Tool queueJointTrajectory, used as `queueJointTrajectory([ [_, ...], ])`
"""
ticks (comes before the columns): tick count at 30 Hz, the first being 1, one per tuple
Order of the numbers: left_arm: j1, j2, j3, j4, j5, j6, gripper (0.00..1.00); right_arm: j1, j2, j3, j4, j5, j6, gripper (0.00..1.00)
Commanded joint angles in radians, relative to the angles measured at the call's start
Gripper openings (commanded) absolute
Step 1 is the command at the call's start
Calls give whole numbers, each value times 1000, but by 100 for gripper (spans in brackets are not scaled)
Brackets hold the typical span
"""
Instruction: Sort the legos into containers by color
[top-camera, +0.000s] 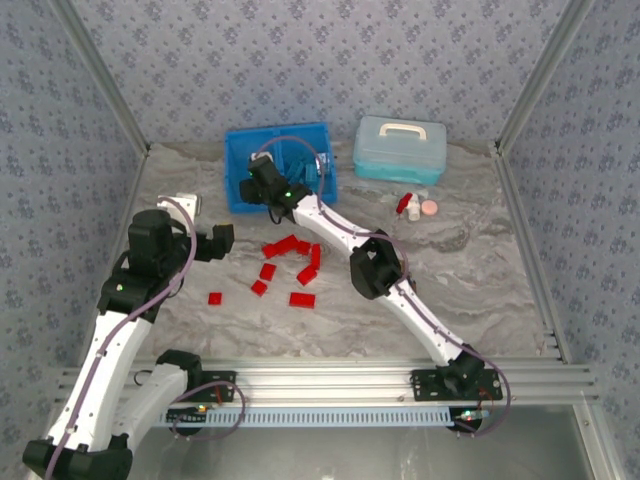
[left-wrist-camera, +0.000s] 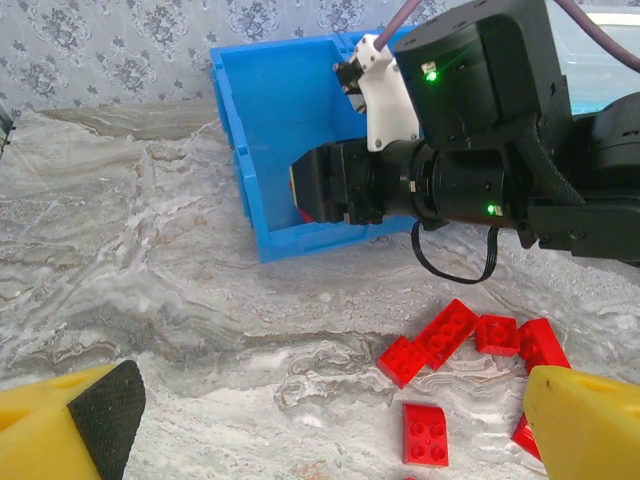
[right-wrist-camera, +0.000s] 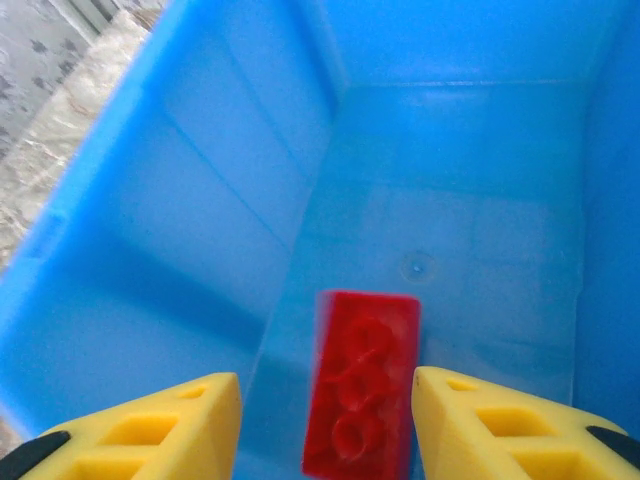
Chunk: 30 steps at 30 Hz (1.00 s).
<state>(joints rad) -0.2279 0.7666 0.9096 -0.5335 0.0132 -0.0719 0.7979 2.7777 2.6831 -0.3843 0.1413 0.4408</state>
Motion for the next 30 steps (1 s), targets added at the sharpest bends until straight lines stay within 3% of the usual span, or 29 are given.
queueJointTrajectory([
  [1, 7, -2, -5, 19, 11, 2, 99, 7, -31, 47, 1, -35, 10, 52],
  [10, 7, 19, -3, 17, 17, 1, 99, 25, -257, -45, -101, -12, -39, 53],
  [17, 6, 30, -3, 17, 26, 5, 99, 34, -610, -523, -61, 80, -59, 53],
  [25, 7, 51, -2, 23, 75, 9, 99, 35, -959, -1058, -27, 133, 34, 55],
  [30, 7, 67, 1, 23, 90, 12, 99, 34, -1021, -1213, -82, 100, 130, 69],
])
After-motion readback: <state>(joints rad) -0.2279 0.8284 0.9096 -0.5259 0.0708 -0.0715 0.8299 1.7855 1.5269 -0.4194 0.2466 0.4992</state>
